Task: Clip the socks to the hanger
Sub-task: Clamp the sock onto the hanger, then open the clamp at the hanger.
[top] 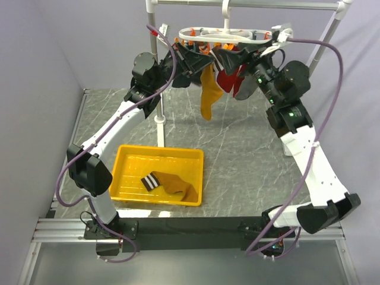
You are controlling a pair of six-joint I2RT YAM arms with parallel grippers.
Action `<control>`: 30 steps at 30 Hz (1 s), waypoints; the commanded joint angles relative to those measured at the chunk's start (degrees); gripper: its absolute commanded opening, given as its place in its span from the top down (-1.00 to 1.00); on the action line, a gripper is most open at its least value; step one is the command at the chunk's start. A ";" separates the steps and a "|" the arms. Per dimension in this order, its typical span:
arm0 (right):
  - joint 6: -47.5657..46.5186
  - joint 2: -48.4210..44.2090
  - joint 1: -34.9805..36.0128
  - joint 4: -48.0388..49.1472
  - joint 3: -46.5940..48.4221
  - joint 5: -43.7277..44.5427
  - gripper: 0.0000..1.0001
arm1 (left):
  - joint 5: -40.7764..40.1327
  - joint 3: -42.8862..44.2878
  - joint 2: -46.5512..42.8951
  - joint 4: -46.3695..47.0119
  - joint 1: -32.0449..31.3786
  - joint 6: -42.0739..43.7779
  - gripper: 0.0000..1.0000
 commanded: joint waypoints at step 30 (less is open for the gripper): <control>-14.62 -0.75 -0.03 -18.61 5.55 22.50 -0.36 | -7.69 2.08 -2.29 -5.55 -0.06 11.23 0.99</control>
